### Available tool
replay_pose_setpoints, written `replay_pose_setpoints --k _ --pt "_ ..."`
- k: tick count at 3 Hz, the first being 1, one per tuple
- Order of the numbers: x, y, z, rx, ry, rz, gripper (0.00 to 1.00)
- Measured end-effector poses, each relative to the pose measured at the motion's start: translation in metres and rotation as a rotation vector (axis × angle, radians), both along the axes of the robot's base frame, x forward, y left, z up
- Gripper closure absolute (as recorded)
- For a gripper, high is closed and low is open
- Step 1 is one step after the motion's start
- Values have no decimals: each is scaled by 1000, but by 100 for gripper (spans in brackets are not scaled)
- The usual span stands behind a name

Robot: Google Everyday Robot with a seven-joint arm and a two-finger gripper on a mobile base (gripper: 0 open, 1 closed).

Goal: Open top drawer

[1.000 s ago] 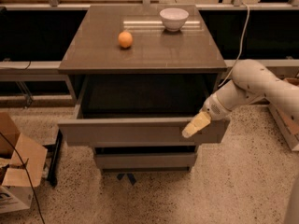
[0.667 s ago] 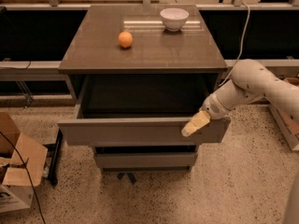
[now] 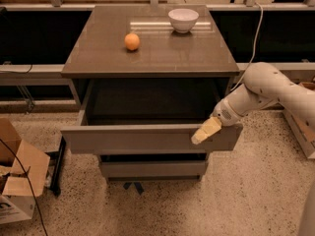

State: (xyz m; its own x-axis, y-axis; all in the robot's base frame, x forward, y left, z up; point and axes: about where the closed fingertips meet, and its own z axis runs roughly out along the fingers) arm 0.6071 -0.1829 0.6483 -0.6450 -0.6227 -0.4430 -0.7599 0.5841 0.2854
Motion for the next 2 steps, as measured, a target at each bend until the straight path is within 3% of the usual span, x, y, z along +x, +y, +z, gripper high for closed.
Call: replay_pose_setpoints --k 1,2 --pt "0 0 0 0 0 0 18" --pt "0 0 1 0 0 0 25"
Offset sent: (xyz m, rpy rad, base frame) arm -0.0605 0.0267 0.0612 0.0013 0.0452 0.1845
